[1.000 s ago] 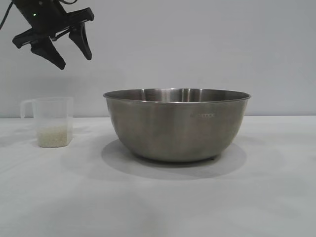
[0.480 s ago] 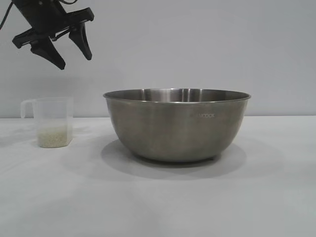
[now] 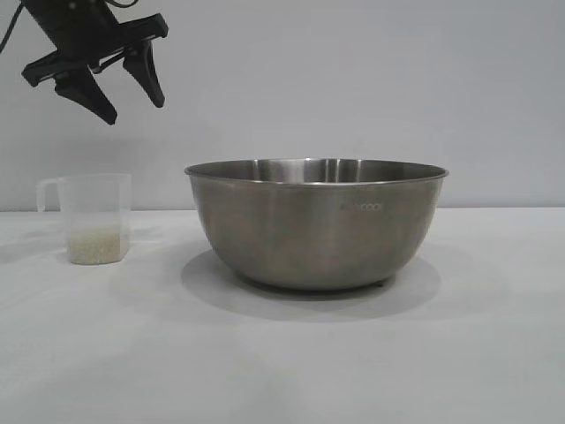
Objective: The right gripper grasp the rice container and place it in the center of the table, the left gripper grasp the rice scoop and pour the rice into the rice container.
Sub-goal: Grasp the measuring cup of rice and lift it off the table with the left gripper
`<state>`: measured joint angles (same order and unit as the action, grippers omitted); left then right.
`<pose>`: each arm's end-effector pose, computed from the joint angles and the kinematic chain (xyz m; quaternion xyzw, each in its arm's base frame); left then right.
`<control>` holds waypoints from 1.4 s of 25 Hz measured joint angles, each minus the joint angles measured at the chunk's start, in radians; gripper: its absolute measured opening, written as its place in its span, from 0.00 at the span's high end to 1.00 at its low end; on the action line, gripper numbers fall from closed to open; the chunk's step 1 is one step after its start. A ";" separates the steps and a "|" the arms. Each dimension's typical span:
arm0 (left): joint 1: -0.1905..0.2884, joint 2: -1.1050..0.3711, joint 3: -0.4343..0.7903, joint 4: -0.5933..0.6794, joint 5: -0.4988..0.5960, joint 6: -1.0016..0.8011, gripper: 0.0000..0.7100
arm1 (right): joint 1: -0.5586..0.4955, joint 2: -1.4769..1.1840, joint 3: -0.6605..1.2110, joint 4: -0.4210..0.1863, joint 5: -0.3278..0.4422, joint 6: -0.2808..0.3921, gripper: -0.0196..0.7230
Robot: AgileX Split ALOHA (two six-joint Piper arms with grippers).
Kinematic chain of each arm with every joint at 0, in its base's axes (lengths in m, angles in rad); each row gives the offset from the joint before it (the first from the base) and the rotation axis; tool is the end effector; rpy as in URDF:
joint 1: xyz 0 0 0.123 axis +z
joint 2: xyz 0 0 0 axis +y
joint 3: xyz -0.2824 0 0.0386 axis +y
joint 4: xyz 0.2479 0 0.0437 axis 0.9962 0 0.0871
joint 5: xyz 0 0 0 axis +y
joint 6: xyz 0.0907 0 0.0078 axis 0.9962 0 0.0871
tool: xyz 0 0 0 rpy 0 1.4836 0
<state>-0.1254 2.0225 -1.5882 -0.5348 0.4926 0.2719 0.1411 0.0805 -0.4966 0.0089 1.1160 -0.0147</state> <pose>0.4576 -0.0799 0.2334 0.0084 0.9171 -0.1742 0.3585 0.0049 0.0014 0.2719 -0.0692 0.8847 0.0336 0.4597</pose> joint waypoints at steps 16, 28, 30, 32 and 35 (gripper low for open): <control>0.000 0.000 0.000 0.000 0.000 0.000 0.35 | 0.000 -0.097 0.008 -0.017 0.022 0.000 0.22; 0.000 0.000 0.000 -0.024 0.000 0.000 0.35 | 0.000 -0.097 0.008 -0.017 0.022 0.000 0.22; 0.000 0.000 0.000 -0.024 0.000 0.000 0.35 | -0.002 -0.097 0.008 -0.017 0.022 0.000 0.22; 0.000 0.000 0.000 -0.024 0.002 0.000 0.35 | -0.012 -0.097 0.008 -0.017 0.022 0.000 0.22; 0.000 0.000 0.000 -0.024 0.016 0.002 0.35 | -0.027 -0.097 0.008 -0.018 0.022 0.000 0.22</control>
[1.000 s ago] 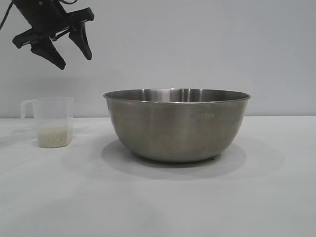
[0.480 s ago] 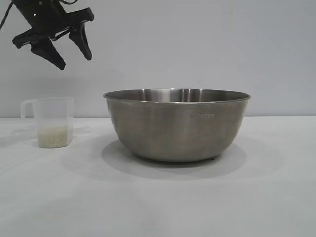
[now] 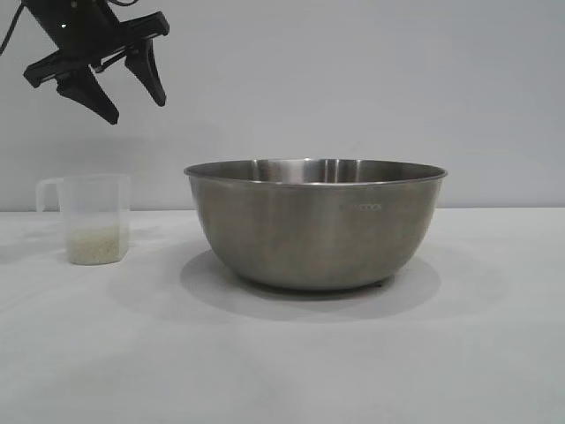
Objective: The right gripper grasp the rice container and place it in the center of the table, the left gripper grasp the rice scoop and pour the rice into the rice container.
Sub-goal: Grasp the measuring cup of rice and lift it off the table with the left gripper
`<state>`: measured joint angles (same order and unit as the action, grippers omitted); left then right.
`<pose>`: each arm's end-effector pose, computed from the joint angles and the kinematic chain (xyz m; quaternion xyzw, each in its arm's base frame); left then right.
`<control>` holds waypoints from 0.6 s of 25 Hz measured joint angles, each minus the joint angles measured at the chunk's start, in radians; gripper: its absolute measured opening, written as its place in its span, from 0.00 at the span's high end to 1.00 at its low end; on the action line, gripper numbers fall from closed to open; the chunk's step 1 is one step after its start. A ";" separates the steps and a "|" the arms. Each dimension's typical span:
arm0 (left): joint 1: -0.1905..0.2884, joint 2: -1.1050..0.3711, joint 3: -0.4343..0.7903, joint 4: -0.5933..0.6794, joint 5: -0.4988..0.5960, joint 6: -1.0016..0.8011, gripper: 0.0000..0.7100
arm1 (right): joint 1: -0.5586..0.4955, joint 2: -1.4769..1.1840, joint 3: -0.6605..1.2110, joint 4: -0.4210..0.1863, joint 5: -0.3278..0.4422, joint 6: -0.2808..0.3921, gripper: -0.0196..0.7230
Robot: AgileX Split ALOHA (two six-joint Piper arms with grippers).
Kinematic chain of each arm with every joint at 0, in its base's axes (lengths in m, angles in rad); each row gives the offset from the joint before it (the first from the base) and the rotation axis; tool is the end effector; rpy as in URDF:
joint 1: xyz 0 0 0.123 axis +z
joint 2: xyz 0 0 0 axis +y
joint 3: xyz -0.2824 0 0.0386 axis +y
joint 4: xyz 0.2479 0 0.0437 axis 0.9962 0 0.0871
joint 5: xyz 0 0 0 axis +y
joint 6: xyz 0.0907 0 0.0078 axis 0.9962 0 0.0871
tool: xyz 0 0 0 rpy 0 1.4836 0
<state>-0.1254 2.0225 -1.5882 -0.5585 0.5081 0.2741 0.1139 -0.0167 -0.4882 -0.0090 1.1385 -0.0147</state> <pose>0.4566 -0.0813 0.2331 0.0036 0.9179 -0.1844 0.3513 -0.0093 -0.0018 0.2676 -0.0557 0.8699 0.0198 0.4897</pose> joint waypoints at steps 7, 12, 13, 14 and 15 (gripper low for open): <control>0.000 -0.002 0.000 0.004 0.100 0.068 0.35 | -0.004 0.000 0.000 0.000 0.000 0.000 0.22; 0.000 -0.076 0.000 0.103 0.178 0.058 0.35 | -0.004 0.000 0.000 0.000 0.000 0.000 0.22; 0.000 -0.095 0.000 0.122 0.197 0.050 0.35 | -0.004 0.000 0.000 0.000 0.000 0.000 0.22; 0.000 -0.118 0.000 0.148 0.220 0.040 0.35 | -0.004 0.000 0.000 0.000 0.000 0.000 0.22; 0.000 -0.141 0.000 0.168 0.239 0.029 0.35 | -0.004 0.000 0.000 0.000 0.000 0.000 0.22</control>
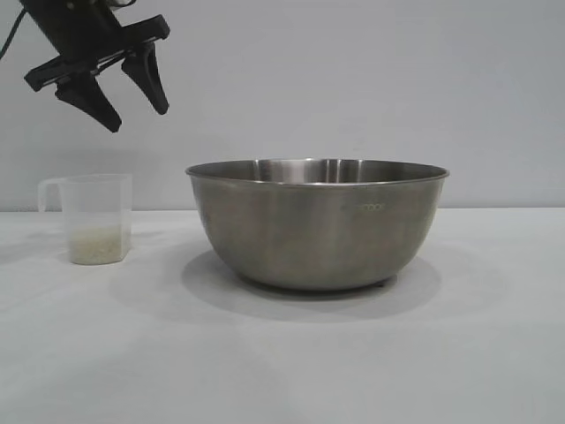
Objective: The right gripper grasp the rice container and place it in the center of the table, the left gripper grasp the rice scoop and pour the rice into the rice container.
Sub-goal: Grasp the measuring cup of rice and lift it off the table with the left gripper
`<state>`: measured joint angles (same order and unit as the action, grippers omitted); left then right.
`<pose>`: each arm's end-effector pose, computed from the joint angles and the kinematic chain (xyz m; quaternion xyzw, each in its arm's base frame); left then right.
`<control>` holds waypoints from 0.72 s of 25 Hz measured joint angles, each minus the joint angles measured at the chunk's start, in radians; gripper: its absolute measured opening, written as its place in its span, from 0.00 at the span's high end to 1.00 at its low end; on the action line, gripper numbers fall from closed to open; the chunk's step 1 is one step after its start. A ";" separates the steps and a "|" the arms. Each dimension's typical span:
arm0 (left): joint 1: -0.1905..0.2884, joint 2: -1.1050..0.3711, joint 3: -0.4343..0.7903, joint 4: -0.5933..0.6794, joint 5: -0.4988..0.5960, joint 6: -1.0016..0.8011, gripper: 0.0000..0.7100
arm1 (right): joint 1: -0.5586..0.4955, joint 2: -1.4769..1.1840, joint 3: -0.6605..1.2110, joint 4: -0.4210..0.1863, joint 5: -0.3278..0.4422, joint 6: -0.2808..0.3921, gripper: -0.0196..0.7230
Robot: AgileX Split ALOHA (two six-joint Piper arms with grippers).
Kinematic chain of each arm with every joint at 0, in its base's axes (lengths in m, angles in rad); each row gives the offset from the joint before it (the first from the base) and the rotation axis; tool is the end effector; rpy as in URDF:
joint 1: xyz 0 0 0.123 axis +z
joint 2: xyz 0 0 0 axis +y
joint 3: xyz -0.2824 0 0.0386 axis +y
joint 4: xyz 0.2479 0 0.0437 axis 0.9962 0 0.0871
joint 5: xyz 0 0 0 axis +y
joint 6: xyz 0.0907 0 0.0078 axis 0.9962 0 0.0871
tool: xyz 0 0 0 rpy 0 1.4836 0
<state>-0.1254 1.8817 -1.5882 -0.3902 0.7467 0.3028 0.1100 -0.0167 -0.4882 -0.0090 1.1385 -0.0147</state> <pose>0.4204 -0.0767 0.2804 0.1052 0.9336 -0.1416 0.3120 -0.0093 -0.0018 0.2676 -0.0540 0.8700 0.0189 0.4897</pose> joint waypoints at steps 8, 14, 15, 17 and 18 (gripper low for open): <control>0.020 -0.134 0.000 0.079 0.170 -0.081 0.35 | 0.000 0.000 0.000 0.000 0.000 0.000 0.22; 0.021 -0.203 0.000 0.193 0.261 -0.162 0.35 | 0.000 0.000 0.000 0.000 0.000 0.000 0.22; 0.021 -0.212 0.000 0.210 0.275 -0.172 0.35 | 0.000 0.000 0.000 0.000 0.000 0.000 0.22; 0.021 -0.233 0.000 0.244 0.306 -0.190 0.35 | 0.000 0.000 0.000 0.000 0.000 0.000 0.22; 0.021 -0.243 0.000 0.256 0.321 -0.195 0.35 | 0.000 0.000 0.000 0.000 0.000 0.000 0.22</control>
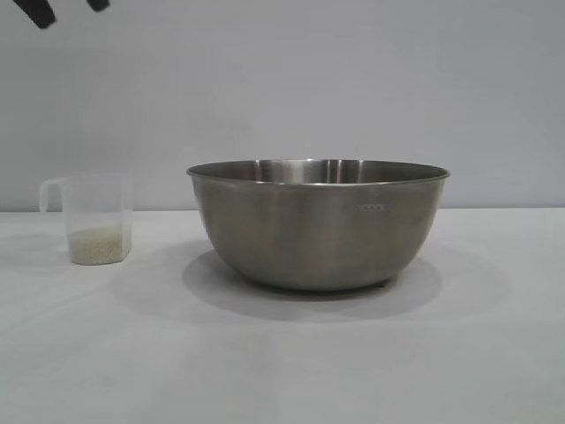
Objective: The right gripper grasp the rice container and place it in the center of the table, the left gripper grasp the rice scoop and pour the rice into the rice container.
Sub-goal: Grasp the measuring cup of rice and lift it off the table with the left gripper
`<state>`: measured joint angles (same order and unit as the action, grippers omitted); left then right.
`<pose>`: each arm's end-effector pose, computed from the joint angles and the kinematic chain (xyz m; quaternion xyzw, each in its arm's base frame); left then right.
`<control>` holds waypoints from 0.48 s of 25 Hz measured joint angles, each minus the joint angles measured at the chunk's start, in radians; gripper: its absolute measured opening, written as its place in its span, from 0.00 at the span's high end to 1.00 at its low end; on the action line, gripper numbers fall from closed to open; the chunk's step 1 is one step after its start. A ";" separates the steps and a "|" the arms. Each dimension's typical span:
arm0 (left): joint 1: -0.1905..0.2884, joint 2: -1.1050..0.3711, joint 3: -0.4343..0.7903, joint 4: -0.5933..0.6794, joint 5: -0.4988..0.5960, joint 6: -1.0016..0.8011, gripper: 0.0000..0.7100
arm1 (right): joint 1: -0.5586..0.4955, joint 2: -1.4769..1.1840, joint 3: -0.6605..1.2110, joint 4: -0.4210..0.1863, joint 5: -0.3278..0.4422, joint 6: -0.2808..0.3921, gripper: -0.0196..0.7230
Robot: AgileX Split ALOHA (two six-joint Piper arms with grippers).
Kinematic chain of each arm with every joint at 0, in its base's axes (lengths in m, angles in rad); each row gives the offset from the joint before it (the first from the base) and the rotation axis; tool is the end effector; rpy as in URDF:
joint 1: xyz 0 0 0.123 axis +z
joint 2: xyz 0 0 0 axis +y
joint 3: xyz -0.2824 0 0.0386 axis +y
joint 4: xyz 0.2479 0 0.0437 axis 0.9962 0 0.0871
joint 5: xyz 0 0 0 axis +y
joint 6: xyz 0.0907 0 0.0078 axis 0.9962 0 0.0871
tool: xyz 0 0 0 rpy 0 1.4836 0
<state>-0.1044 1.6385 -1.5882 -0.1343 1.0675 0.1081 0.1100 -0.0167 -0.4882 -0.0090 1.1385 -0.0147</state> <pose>0.3510 -0.0475 0.3559 0.0866 0.9578 -0.0648 0.2663 -0.0093 -0.0018 0.2676 -0.0540 0.8700 0.0189 0.4897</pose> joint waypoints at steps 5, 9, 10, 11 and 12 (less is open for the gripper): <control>0.000 -0.046 0.000 0.022 0.081 -0.013 0.35 | 0.000 0.000 0.000 0.000 0.000 0.000 0.22; 0.000 -0.079 0.045 0.022 0.099 -0.019 0.35 | 0.000 0.000 0.000 0.000 0.000 0.000 0.22; 0.000 -0.091 0.071 0.022 0.091 -0.019 0.35 | 0.000 0.000 0.000 0.000 0.000 0.000 0.22; 0.000 -0.104 0.108 0.022 0.076 -0.019 0.35 | 0.000 0.000 0.000 0.000 0.000 0.000 0.22; 0.000 -0.118 0.150 0.022 0.057 -0.019 0.35 | 0.000 0.000 0.000 0.000 0.000 0.000 0.22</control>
<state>-0.1044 1.5207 -1.4378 -0.1123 1.1241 0.0888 0.1100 -0.0167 -0.4882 -0.0090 1.1385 -0.0147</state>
